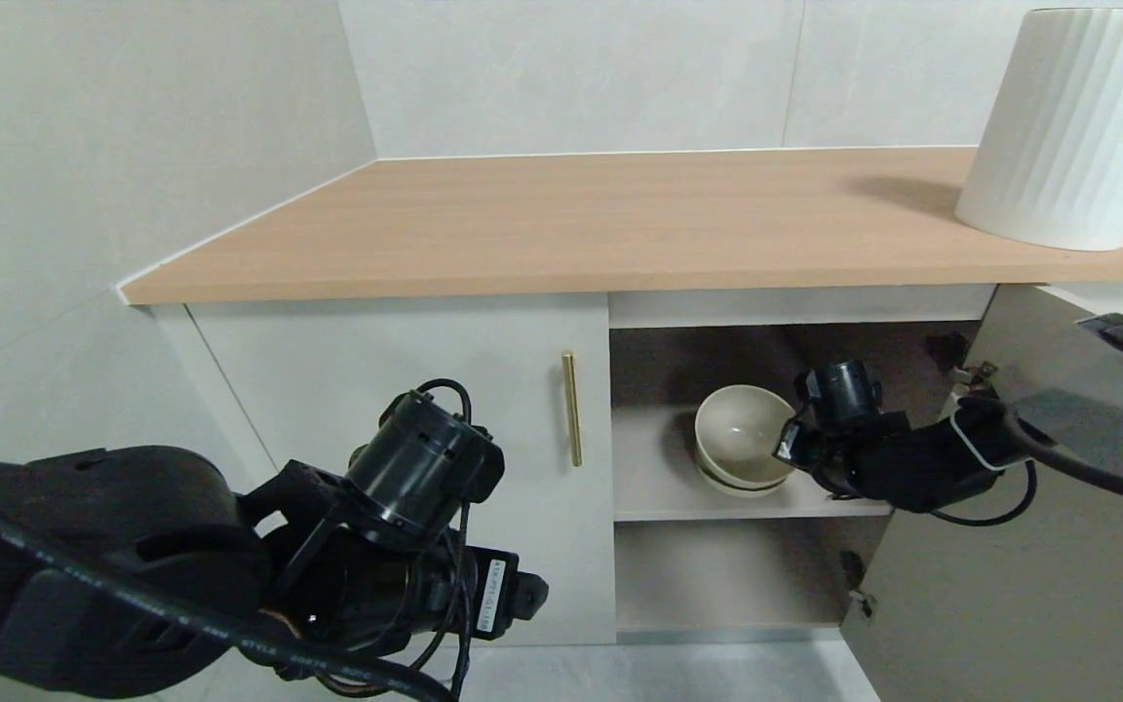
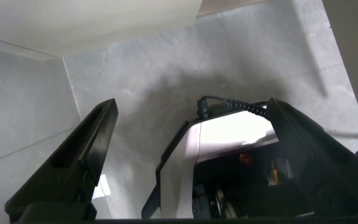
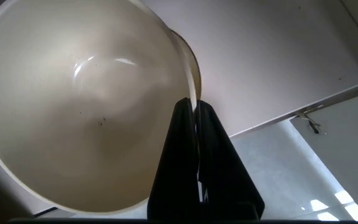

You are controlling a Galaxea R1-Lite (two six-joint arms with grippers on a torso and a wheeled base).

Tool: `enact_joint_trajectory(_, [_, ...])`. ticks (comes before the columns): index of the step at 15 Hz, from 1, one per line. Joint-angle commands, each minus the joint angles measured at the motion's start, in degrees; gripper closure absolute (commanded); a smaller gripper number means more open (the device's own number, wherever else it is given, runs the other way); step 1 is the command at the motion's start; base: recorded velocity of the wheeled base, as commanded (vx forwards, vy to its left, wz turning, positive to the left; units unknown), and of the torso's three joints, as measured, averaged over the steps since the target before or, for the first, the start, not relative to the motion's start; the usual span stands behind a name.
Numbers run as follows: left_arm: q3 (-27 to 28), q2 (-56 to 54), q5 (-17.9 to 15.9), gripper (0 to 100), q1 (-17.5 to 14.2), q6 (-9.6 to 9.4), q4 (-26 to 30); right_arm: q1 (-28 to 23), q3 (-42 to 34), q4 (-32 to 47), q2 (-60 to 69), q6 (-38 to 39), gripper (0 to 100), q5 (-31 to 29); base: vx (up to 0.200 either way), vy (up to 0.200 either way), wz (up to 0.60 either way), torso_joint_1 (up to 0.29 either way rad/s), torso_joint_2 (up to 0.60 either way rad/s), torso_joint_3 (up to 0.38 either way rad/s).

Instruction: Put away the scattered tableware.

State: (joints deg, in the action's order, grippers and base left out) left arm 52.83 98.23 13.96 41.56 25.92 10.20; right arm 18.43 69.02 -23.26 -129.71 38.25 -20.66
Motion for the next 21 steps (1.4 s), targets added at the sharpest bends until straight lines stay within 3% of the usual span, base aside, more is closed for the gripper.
enact_joint_trajectory(1, [-0.01,0.03,0.02,0,0.01,0.01,-0.01,-0.06,0.59,-0.03,-1.07,-0.02,100,-0.08,0.0,0.0,0.0,0.0,0.0,0.0])
enact_joint_trajectory(15, [-0.01,0.03,0.02,0,0.01,0.1,-0.01,-0.33,2.08,0.06,-3.01,-0.29,100,-0.17,0.0,0.0,0.0,0.0,0.0,0.0])
enact_joint_trajectory(16, [-0.01,0.03,0.02,0,0.01,0.1,-0.01,-0.33,2.17,0.06,-3.18,-0.29,0,-0.17,0.0,0.0,0.0,0.0,0.0,0.0])
enact_joint_trajectory(21, [0.08,0.03,0.02,0,0.01,0.1,-0.01,-0.33,2.17,0.06,-3.27,-0.37,0,-0.08,0.0,0.0,0.0,0.0,0.0,0.0])
